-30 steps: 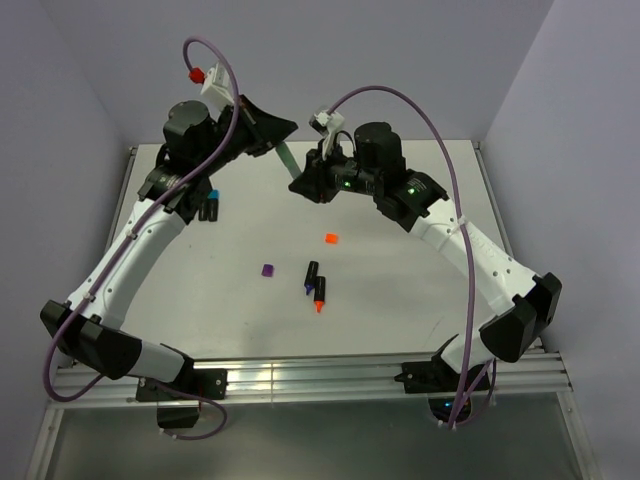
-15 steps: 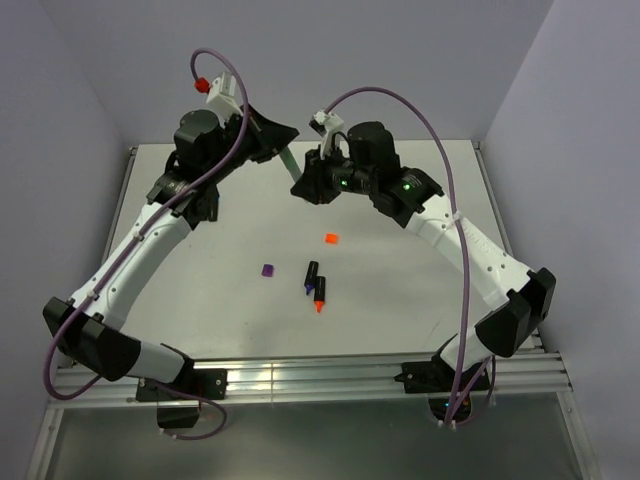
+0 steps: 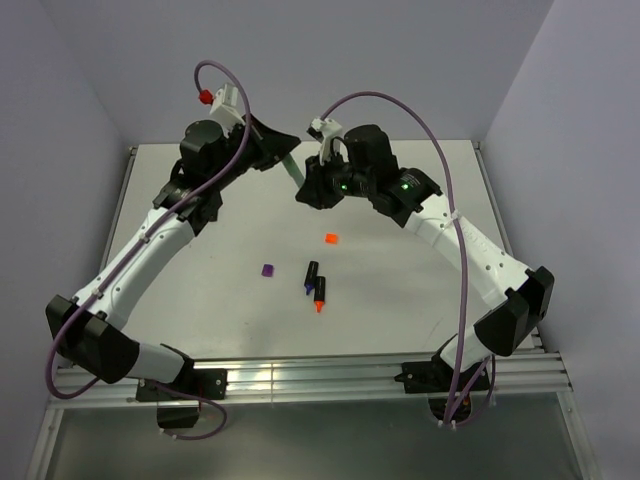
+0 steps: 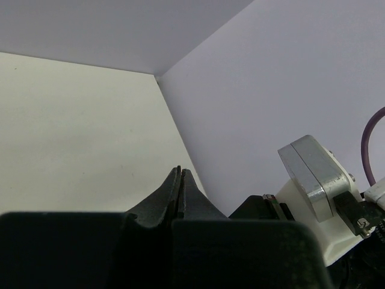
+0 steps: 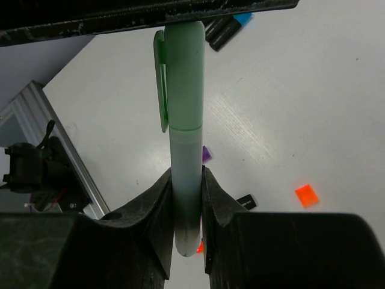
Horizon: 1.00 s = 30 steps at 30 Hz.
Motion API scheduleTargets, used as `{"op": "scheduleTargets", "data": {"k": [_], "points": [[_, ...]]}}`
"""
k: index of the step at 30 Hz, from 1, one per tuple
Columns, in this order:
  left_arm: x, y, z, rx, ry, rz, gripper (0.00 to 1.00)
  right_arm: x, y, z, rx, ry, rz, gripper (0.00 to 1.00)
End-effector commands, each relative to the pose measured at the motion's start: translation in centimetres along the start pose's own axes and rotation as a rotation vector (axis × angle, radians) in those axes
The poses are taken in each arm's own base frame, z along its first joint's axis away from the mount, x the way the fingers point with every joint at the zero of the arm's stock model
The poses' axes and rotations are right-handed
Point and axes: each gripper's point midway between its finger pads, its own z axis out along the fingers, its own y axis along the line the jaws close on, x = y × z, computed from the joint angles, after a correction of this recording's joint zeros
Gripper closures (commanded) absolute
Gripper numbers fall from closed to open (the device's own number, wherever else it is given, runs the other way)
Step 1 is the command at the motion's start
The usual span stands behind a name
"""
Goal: Insert the pens into the pen caps
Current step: Press the pen cap onto the pen.
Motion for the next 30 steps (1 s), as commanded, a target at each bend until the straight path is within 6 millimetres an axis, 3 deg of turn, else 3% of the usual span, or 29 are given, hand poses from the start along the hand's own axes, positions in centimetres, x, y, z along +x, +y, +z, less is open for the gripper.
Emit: {"op": "scheduleTargets", "data": {"k": [1,13,16,20,21,26,30], "points": [[5.0,-1.5,-1.0,0.066,0.181,-0.069,1.0,-8.0,1.7,-1.8,-0.019,-0.269,-0.135,1.0],[7.8,-2.9,-1.3,0.124,0.259,-0.125,1.0,-9.2,1.0,-1.5,0.024,-0.309,-0.152,1.0],[5.7,-3.5,-1.2,0.159,0.21,-0.092,0.99,-8.5,1.0,-1.5,0.017,-0.296,-0.15,1.0],[1.1,-5.9,-1.1,0.248,0.106,-0.003,1.0,-6.8,0.8,-1.0,0.007,-0.258,-0.148,1.0],[-0.6,-7.4,-1.3,0.282,0.07,0.05,0.99,-6.4,0.9,-0.9,-0.001,-0.249,-0.148,1.0],[-5.1,-11.1,-1.9,0.347,-0.037,0.189,0.92,-4.9,1.0,-0.8,-0.019,-0.221,-0.137,1.0],[-7.2,-11.4,-2.3,0.361,-0.087,0.31,0.87,-4.5,1.2,-1.0,-0.026,-0.214,-0.136,1.0]]}}
